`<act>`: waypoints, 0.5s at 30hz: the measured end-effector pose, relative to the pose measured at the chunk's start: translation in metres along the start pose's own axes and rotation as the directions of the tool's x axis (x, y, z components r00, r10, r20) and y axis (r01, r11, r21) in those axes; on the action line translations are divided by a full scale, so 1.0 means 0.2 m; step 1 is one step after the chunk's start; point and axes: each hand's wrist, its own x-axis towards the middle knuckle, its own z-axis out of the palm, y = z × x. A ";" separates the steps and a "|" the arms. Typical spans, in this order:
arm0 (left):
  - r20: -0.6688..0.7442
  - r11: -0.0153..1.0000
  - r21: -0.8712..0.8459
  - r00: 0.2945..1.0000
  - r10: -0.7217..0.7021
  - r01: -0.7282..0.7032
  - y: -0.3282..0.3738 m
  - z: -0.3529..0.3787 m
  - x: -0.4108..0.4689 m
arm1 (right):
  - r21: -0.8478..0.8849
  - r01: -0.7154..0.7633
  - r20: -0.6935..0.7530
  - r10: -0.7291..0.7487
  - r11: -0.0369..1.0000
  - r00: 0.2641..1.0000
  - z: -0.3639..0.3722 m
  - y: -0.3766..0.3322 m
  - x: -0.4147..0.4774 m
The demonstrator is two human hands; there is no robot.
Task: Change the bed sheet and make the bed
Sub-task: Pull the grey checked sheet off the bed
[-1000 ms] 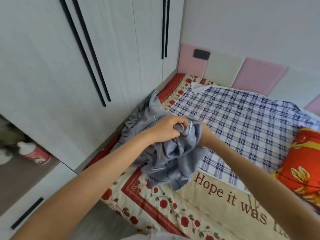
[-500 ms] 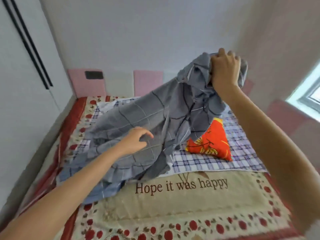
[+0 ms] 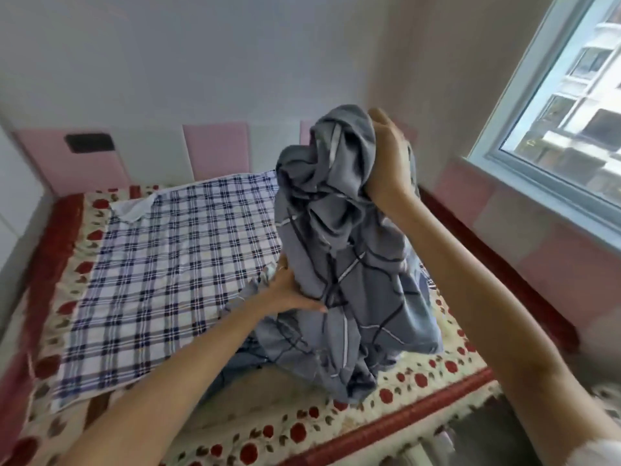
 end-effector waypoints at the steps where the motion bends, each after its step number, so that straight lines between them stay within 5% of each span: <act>1: 0.028 0.985 -0.172 0.999 -0.018 0.023 -0.01 0.07 -0.02 | 0.084 -0.110 0.013 0.110 0.990 0.994 0.00 0.03 -0.04; 3: 0.016 0.868 -0.485 0.994 -0.112 0.106 -0.01 0.19 -0.04 | 0.145 -0.254 0.027 0.253 0.956 0.967 0.00 0.09 -0.12; 5: -0.029 0.787 -0.606 0.985 -0.170 0.119 -0.03 0.25 -0.05 | 0.053 -0.239 -0.019 0.240 0.970 0.970 0.01 0.20 -0.18; 7: 0.001 0.807 -0.573 0.984 -0.178 0.146 -0.07 0.24 -0.06 | -0.278 -0.008 -0.061 -0.010 0.961 0.998 0.02 0.32 -0.20; 9: 0.083 0.880 -0.437 0.982 -0.168 0.187 -0.11 0.22 -0.08 | -0.638 0.160 0.005 -0.204 0.753 0.979 0.05 0.48 -0.18; 11: 0.100 0.928 -0.322 0.981 -0.165 0.189 -0.12 0.20 -0.09 | -0.755 0.186 0.008 -0.274 0.629 0.962 0.07 0.57 -0.14; 15: 0.110 0.968 -0.189 0.983 -0.144 0.163 -0.18 0.16 -0.11 | -0.731 0.328 0.161 -0.317 0.598 0.935 0.27 0.63 -0.12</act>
